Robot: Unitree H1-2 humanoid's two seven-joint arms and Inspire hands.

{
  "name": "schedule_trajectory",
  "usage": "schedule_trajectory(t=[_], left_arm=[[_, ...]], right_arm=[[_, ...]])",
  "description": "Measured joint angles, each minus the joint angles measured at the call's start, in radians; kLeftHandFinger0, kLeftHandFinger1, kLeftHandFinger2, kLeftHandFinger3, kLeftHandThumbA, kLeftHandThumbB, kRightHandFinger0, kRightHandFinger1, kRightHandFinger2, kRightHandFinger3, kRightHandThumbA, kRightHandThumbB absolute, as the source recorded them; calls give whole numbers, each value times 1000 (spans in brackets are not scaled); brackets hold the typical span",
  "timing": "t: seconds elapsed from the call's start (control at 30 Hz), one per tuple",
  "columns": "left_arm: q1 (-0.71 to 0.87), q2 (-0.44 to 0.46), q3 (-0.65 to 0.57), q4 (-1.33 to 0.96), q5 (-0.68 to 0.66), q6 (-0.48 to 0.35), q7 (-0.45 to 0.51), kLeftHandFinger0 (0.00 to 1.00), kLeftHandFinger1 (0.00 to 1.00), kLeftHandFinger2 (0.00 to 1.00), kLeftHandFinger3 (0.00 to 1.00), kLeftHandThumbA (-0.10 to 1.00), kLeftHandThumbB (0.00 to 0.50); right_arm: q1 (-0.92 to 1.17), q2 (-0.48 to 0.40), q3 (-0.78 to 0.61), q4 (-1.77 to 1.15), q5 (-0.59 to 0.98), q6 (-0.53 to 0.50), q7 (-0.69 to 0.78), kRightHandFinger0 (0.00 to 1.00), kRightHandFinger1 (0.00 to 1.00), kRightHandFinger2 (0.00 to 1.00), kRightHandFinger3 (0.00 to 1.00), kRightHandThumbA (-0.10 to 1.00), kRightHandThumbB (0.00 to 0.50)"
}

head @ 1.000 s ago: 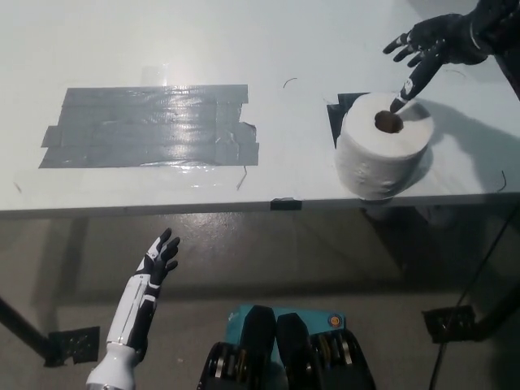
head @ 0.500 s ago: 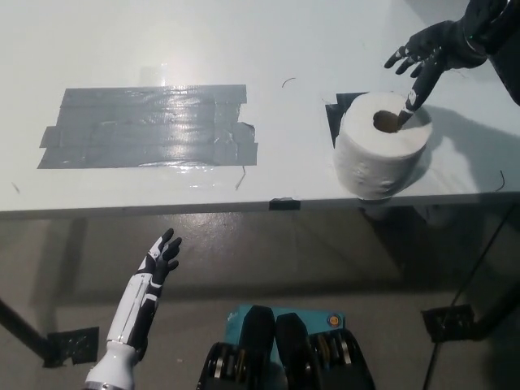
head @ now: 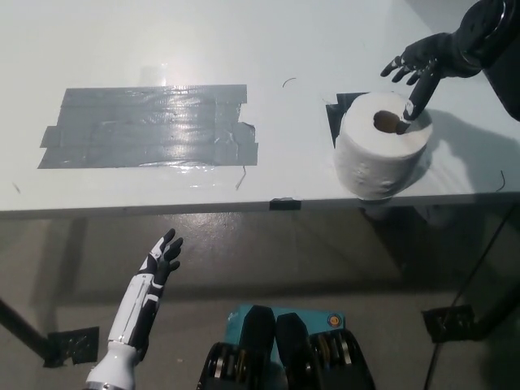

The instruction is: A toilet paper roll is kept on the black spot on the desk infront of the robot and the robot inserts its right thumb into the hole in the centre to grab the roll. Then it passes the roll to a person.

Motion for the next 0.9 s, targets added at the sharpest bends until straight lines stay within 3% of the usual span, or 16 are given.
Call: schedule_trajectory(t=[0.27,0.4,0.7,0.9], left_arm=[[-1,0,0,0,1,2,-1,1000,1000,1000,1000,1000,119],[-5,0,0,0,2,2,-1,1000,1000,1000,1000,1000,139],[-20,0,0,0,7,8,-1,1000,1000,1000,1000,1000,131],[-23,0,-1,0,11,8,-1,1000,1000,1000,1000,1000,132]], right_arm=[[9,7,-42,5,-13,-4,-50,1000,1000,1000,1000,1000,411],[12,8,-61,5,-14,-9,-67,1000,1000,1000,1000,1000,385],[11,8,-137,5,-9,-21,-86,1000,1000,1000,1000,1000,346],[11,8,-145,5,-13,-21,-92,1000,1000,1000,1000,1000,396]])
